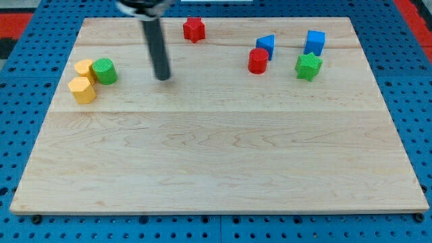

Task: Move the green star closer to the yellow hexagon

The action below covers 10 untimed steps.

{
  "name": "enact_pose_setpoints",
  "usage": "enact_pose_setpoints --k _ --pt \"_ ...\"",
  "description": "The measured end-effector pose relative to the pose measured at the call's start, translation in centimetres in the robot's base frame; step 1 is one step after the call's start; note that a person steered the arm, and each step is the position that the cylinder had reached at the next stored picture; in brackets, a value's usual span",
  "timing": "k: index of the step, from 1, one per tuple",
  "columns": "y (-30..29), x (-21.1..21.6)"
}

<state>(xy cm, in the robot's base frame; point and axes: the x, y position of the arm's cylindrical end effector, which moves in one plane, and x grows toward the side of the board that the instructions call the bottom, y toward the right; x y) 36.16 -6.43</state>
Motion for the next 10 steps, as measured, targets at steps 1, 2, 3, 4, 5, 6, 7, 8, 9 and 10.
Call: enact_pose_setpoints --k 1,2,3,4,5,6,7,8,9,10 --pt "9.7 1.3" --pt "18.4 4.4" --pt "26.3 4.9" --pt "33.3 2.2" --pt "33.8 -1.7" --pt "31.6 -2.6" --pt "27.6 -2.6" --pt "25.0 -2.5" --pt "21.8 -1.8" --pt "18.7 -0.1"
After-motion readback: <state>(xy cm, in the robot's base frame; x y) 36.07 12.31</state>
